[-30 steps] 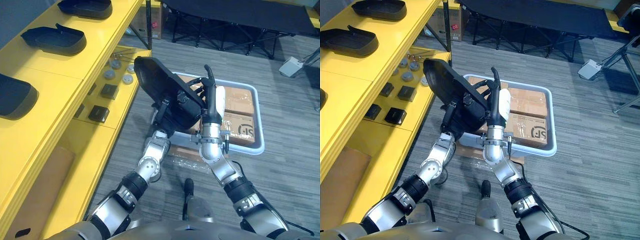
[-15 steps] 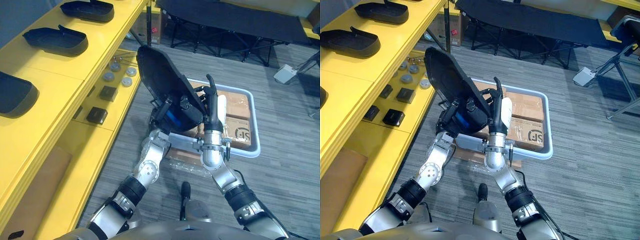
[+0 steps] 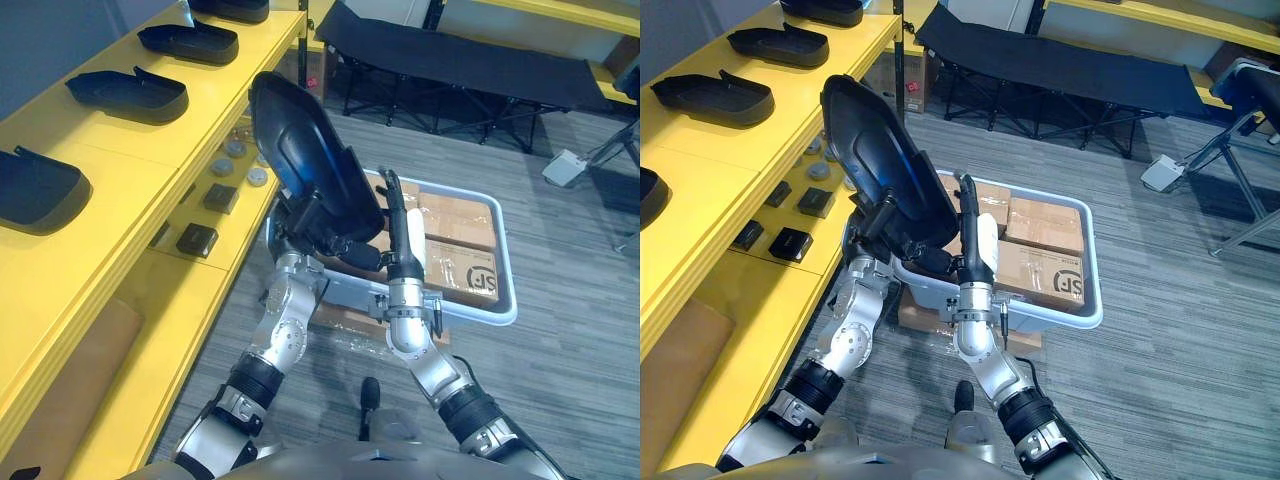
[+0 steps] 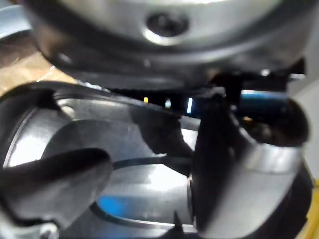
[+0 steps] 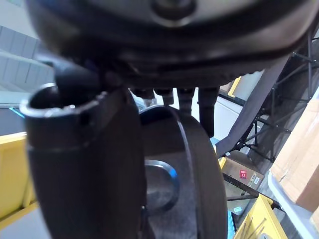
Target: Walk over and take three plastic housings, then place them on the shelf
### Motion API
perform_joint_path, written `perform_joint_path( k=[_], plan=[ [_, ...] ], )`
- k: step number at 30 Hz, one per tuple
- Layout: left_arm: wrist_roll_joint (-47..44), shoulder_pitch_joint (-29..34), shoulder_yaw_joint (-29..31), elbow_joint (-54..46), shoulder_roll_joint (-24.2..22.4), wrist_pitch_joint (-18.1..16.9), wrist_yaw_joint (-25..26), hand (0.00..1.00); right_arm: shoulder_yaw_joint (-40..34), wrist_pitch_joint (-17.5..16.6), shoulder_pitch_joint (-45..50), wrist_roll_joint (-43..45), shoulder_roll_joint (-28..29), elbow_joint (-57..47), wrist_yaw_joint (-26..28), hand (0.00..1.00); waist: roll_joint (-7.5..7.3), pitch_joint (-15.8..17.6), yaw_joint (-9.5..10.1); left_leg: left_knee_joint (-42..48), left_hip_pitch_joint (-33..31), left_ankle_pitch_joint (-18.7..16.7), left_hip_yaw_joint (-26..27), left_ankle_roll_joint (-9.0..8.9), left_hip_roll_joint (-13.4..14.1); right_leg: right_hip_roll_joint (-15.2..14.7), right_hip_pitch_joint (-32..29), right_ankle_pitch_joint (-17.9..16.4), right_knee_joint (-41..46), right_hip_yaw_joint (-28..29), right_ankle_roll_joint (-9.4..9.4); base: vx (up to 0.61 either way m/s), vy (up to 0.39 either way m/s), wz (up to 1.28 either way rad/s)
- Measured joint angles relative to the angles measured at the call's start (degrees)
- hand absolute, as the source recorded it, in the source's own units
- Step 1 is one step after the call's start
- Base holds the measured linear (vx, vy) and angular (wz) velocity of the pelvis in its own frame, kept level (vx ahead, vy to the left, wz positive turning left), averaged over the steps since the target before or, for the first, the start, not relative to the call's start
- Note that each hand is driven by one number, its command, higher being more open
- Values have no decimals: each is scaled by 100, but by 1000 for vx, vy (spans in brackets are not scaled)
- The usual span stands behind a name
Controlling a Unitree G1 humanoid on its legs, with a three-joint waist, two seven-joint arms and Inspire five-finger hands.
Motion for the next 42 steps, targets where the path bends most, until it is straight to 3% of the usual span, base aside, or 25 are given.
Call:
perform_joint_path(
  k=[2,12,13,19,25,28,35,39,40,42],
  plan=[
    [462,11,15,-1,-4,1,257,0,0,2,0,4,2,0,-30,100,0,-5,-1,1,-4,3,-13,-10,0,1,-9,-1,0,-2,-2,0,0,0],
    [1003,68,240,-30,-108,-10,673,0,-3,4,282,283,134,-233,-314,100,28,-54,5,14,-12,-21,-9,-27,1,5,-16,23,0,1,35,4,2,0],
    [1018,185,260,-177,-116,-13,707,0,-4,4,409,294,203,-400,-366,0,29,-54,-10,16,-11,-34,9,-25,2,6,-28,23,0,15,36,0,0,-5],
    [1018,386,490,-282,-192,-51,815,0,-226,1,761,416,219,-1260,-480,0,57,-74,-35,34,-11,-95,170,-18,7,12,-128,18,0,145,29,1,9,-13],
    [1017,617,961,-427,-277,-82,837,0,-1311,-24,1120,416,139,-2066,-653,0,202,-176,-58,32,-5,-124,281,-25,13,25,-188,25,2,222,39,13,26,-7],
    [1017,647,1204,-587,-275,-299,838,0,-1665,-32,1243,419,42,-2213,-720,0,218,-209,-65,33,16,-140,340,-24,13,26,-205,27,2,282,41,-10,26,-9],
    [1016,704,1569,-804,-285,-554,823,0,-1975,-176,1559,638,43,-2548,-484,0,271,-266,-81,31,25,-150,388,-23,13,27,-227,7,1,318,12,-10,11,-3],
    [1014,1045,1769,-959,-275,-579,764,0,-2038,-286,1718,665,58,-2549,-274,0,336,-365,-143,19,24,-157,400,-24,13,29,-244,11,1,326,19,0,0,0],
    [1014,1115,1799,-1044,-253,-579,762,0,-2046,-286,1732,670,60,-2549,-237,100,337,-366,-154,19,23,-157,399,-24,13,29,-246,13,1,325,22,0,0,0],
    [1058,1385,1943,-1431,-249,-609,763,0,-2055,-348,1821,745,67,-2548,-51,100,342,-369,-178,17,21,-157,390,-24,13,28,-248,17,0,323,29,0,0,0]
  ],
)
